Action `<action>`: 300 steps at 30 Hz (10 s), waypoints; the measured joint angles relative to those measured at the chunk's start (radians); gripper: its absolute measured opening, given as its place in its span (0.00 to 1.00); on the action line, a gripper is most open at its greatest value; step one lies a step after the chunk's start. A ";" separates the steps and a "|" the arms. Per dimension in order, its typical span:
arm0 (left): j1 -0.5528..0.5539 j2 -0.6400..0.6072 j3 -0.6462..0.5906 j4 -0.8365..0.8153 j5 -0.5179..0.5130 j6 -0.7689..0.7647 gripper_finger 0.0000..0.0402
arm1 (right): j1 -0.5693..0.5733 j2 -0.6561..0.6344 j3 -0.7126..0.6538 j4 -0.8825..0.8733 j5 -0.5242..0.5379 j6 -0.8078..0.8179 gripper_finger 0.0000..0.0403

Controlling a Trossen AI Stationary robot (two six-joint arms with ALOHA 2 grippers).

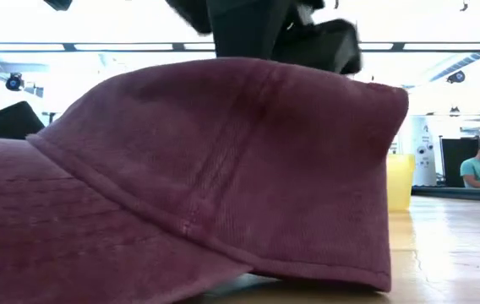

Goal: Pick & Place hat
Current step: Put the red cap into the yellow bin

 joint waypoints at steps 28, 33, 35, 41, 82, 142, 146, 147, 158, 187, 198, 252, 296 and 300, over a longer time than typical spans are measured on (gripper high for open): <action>0.000 0.000 0.000 0.000 0.000 0.000 0.00 | 0.150 -0.641 -1.179 1.075 0.313 0.796 0.62; 0.000 0.000 0.000 0.000 0.000 0.000 0.00 | 0.147 -0.623 -1.360 1.406 0.317 0.826 0.62; 0.000 0.000 0.000 0.000 0.000 0.000 0.00 | 0.143 -0.598 -1.410 1.534 0.316 0.823 0.62; 0.000 0.000 0.000 0.000 0.000 0.000 0.00 | 0.120 -0.524 -1.472 1.767 0.313 0.799 0.62; 0.000 0.000 0.000 0.000 0.000 0.000 0.00 | 0.016 -0.369 -1.242 1.651 0.322 0.641 0.62; 0.000 0.002 0.000 0.000 0.000 0.000 0.00 | -0.151 -0.171 -0.839 1.625 0.121 0.355 0.25; 0.000 0.002 0.000 0.000 0.000 0.000 0.00 | -0.156 -0.172 -0.839 1.625 0.102 0.322 0.15; 0.000 0.002 0.000 0.000 0.000 0.000 0.00 | -0.156 -0.172 -0.839 1.625 0.101 0.315 0.12; 0.000 0.002 0.000 0.000 0.000 0.000 0.00 | -0.157 -0.177 -0.839 1.611 0.111 0.291 0.02; 0.000 0.002 0.000 0.000 0.000 0.000 0.00 | -0.188 -0.285 -0.837 1.491 0.264 0.244 0.02; 0.000 0.002 0.000 0.000 0.000 0.000 0.00 | -0.194 -0.286 -0.838 1.491 0.261 0.214 0.02; 0.000 0.002 0.000 0.001 0.000 0.000 0.00 | -0.316 -0.503 -0.841 1.242 0.036 -0.006 0.02; 0.000 0.002 0.000 0.000 0.000 0.000 0.00 | -0.869 -0.914 -0.904 0.317 -0.634 -0.883 0.02; 0.000 0.002 0.000 0.000 0.000 0.000 0.00 | -0.891 -0.876 -0.910 0.288 -0.643 -0.919 0.02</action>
